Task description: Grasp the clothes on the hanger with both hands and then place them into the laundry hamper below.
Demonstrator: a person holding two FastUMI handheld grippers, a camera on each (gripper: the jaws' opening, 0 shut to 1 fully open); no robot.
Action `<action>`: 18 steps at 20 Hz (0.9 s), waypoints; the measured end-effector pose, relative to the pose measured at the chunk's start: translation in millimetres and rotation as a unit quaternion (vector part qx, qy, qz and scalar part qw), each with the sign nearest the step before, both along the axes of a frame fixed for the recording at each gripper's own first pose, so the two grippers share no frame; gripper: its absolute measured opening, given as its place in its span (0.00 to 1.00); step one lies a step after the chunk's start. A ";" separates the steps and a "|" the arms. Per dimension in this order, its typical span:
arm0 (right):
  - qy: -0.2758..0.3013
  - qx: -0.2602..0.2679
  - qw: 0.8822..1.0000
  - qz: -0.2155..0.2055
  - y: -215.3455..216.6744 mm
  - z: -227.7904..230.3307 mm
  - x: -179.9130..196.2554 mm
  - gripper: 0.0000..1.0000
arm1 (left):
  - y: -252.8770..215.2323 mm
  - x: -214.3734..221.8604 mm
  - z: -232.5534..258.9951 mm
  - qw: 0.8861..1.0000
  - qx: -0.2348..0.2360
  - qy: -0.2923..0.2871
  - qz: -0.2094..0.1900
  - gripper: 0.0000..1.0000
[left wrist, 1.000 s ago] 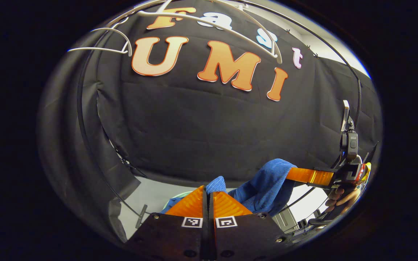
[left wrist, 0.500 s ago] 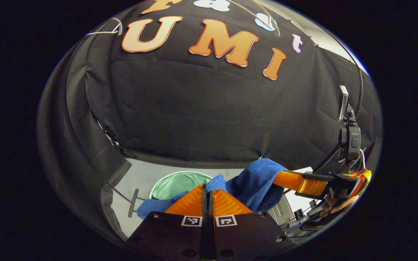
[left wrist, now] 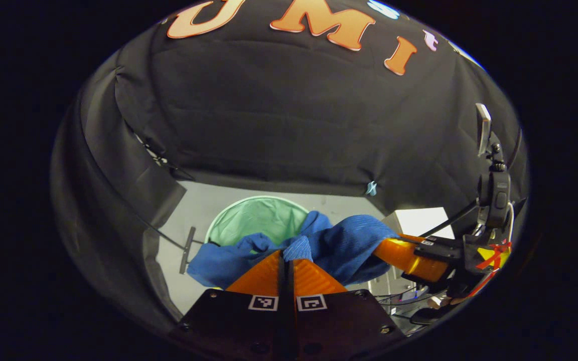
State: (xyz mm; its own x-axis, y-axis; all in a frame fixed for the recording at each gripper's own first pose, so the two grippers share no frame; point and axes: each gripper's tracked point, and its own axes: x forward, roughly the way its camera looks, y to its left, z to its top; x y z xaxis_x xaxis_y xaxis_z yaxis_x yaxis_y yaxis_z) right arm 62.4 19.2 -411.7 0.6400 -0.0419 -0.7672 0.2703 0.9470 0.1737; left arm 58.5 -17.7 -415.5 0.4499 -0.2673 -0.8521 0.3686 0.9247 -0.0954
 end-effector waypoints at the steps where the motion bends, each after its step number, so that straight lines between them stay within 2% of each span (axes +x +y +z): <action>1: 0.013 -0.002 1.000 0.002 0.7 -7.9 -1.5 0.11 | 1.3 -2.1 -3.8 1.000 0.003 0.008 0.001 0.02; 3: 0.027 -0.005 1.000 0.005 -2.6 -15.9 -6.5 0.17 | -2.6 -8.4 -3.2 1.000 0.000 0.024 0.001 0.06; 6: 0.027 0.007 1.000 0.004 2.0 -18.8 -4.3 0.20 | -0.4 -12.6 -9.9 0.999 0.005 0.035 0.001 0.08; 7: 0.026 0.006 1.000 0.004 2.0 -16.6 -2.6 0.38 | -1.7 -13.6 -10.3 0.999 0.002 0.039 0.004 0.04; 8: 0.025 0.004 1.000 0.004 -0.9 -14.5 -4.0 0.30 | -1.5 -13.1 -9.0 0.999 -0.001 0.039 0.007 0.13; 10: 0.025 0.002 1.000 0.007 -1.7 -14.5 -2.5 0.42 | -4.4 -7.9 -3.2 0.999 -0.008 0.034 0.009 0.22; 11: 0.025 0.002 1.000 0.007 -1.3 -13.9 -4.0 0.43 | -5.6 -5.9 1.1 0.999 -0.009 0.030 0.009 0.30; 14: 0.022 0.000 1.000 0.007 -1.6 -8.8 -6.1 0.43 | -7.7 -0.3 5.5 1.000 -0.009 0.017 0.009 0.33; 15: 0.021 -0.003 1.000 0.008 -2.0 -8.5 -9.4 0.72 | -9.5 1.0 6.9 1.000 -0.009 0.015 0.009 0.33; 16: 0.019 -0.006 1.000 0.010 -2.7 -5.1 -10.8 0.62 | -11.1 1.2 6.3 1.000 -0.009 0.013 0.010 0.34; 17: 0.016 -0.009 1.000 0.010 -3.2 -2.2 -10.7 0.72 | -11.6 1.4 7.3 1.000 -0.011 0.014 0.012 0.38; 18: 0.010 -0.010 1.000 0.006 -3.9 2.4 -9.3 0.72 | -12.3 1.7 6.3 1.000 -0.016 0.014 0.014 0.42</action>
State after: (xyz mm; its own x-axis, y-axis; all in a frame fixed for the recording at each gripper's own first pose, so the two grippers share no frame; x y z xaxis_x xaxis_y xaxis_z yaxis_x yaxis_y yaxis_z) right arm 53.0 15.3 -409.2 0.6249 -0.0506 -0.7791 0.2622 0.9535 0.1484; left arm 60.2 -30.0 -409.1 0.4347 -0.2823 -0.8552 0.3391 0.9310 -0.1350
